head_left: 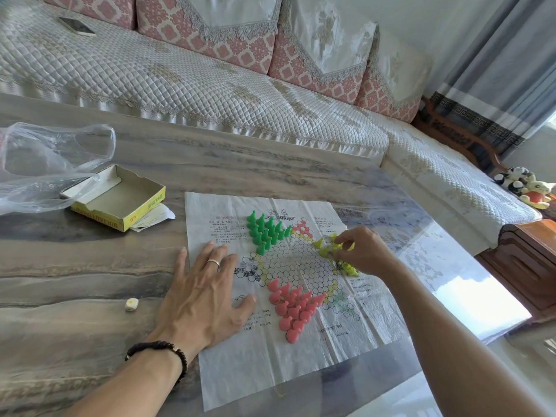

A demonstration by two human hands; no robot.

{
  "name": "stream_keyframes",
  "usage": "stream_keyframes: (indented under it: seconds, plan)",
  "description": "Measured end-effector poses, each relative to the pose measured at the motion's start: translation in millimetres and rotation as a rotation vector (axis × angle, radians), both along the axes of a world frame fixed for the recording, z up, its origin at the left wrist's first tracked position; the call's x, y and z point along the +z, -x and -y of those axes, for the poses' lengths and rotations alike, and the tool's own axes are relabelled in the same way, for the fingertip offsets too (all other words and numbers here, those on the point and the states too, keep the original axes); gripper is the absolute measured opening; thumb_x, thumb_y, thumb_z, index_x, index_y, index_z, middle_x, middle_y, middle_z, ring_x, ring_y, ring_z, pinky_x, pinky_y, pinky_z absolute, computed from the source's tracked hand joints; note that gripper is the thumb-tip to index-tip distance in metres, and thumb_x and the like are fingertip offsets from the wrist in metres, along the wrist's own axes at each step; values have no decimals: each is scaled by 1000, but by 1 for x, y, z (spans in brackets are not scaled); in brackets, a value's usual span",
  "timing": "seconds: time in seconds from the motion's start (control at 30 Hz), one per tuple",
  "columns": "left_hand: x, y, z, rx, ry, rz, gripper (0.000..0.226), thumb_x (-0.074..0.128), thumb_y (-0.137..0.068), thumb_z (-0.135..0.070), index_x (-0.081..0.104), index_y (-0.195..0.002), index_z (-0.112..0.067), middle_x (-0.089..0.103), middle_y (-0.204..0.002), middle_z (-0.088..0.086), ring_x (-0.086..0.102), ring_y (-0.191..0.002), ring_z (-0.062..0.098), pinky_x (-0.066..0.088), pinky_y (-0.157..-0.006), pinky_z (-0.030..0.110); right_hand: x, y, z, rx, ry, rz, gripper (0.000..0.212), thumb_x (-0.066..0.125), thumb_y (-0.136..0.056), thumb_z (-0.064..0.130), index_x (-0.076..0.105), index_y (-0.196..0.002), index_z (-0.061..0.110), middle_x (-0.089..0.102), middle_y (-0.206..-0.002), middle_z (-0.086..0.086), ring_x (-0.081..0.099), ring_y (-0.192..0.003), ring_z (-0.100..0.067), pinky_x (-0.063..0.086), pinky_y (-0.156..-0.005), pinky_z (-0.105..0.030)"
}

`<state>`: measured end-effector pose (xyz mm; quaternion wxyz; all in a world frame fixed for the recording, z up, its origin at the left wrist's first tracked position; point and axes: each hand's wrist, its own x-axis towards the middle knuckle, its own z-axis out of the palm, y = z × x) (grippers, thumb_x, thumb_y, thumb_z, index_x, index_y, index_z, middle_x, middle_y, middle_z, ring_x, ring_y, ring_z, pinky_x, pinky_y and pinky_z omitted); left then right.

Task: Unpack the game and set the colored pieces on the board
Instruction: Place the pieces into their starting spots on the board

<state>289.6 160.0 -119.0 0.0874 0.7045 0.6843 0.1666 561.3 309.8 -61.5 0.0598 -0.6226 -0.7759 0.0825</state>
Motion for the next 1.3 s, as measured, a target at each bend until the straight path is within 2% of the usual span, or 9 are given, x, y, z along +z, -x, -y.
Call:
stream_keyframes:
  seconds: [0.17, 0.4, 0.63, 0.77, 0.9, 0.97, 1.03, 1.13, 1.3]
  plan:
    - [1, 0, 1, 1, 6, -5, 76, 29, -84, -66, 24, -146, -22, 15, -160, 1, -2, -148, 17, 0, -119, 51, -12, 4, 0, 3, -6, 39, 24, 65, -82, 11, 74, -104, 14, 67, -75, 4, 60, -66, -13, 55, -67, -32]
    - [1, -1, 0, 4, 9, -9, 77, 30, -84, -66, 23, -147, -22, 15, -160, 0, -2, -148, 17, 0, -119, 51, -13, 0, 1, 30, -16, 125, 22, 63, -84, 12, 76, -97, 24, 67, -79, 7, 63, -73, -16, 57, -76, -39]
    - [0, -1, 0, 8, 13, -22, 77, 28, -83, -67, 22, -147, -23, 14, -160, -1, -2, -148, 16, 1, -119, 51, -7, -7, 5, -18, -109, -2, 21, 66, -88, 23, 70, -106, 15, 63, -113, -5, 56, -107, -23, 47, -94, -44]
    - [-1, -1, 0, 9, 13, -20, 79, 27, -82, -67, 23, -147, -23, 15, -160, 0, -2, -149, 16, 1, -119, 51, 3, -2, 9, -2, -130, -102, 10, 68, -87, 21, 71, -87, 12, 69, -81, 1, 63, -72, -11, 55, -70, -32]
    - [0, -1, 0, 11, 9, -17, 79, 26, -82, -68, 24, -147, -22, 16, -160, 0, -1, -148, 16, 0, -119, 51, 3, 3, 12, 35, -92, -51, 38, 59, -86, 9, 43, -52, 7, 40, -48, -1, 33, -46, -12, 37, -53, -29]
    - [0, -1, 0, 12, 12, -22, 79, 25, -82, -68, 23, -147, -23, 14, -160, 0, -2, -148, 15, 0, -119, 51, 1, 4, 14, 41, -60, -22, 36, 56, -84, 3, 46, -50, 11, 44, -49, -2, 36, -47, -11, 43, -53, -32]
    - [-1, -1, 0, 11, 14, -21, 80, 25, -82, -68, 23, -147, -23, 15, -160, 0, -2, -148, 15, 0, -119, 51, 0, 6, 14, 19, -34, -22, 23, 61, -83, 3, 69, -65, 14, 64, -61, 1, 53, -55, -9, 51, -58, -28]
    - [-2, 0, 0, 12, 11, -23, 79, 26, -82, -68, 24, -147, -23, 16, -160, 0, -2, -148, 15, 1, -119, 52, 2, 9, 14, -20, 6, -57, 16, 66, -80, 4, 71, -71, 16, 66, -66, 7, 55, -56, -2, 41, -51, -11]
    - [-1, 0, 0, 12, 16, -16, 80, 26, -81, -68, 23, -147, -23, 14, -160, 0, -3, -148, 15, 0, -119, 51, -3, 11, 9, -31, 70, -34, 12, 65, -83, 4, 73, -75, 10, 66, -65, 3, 51, -50, -2, 38, -43, -8]
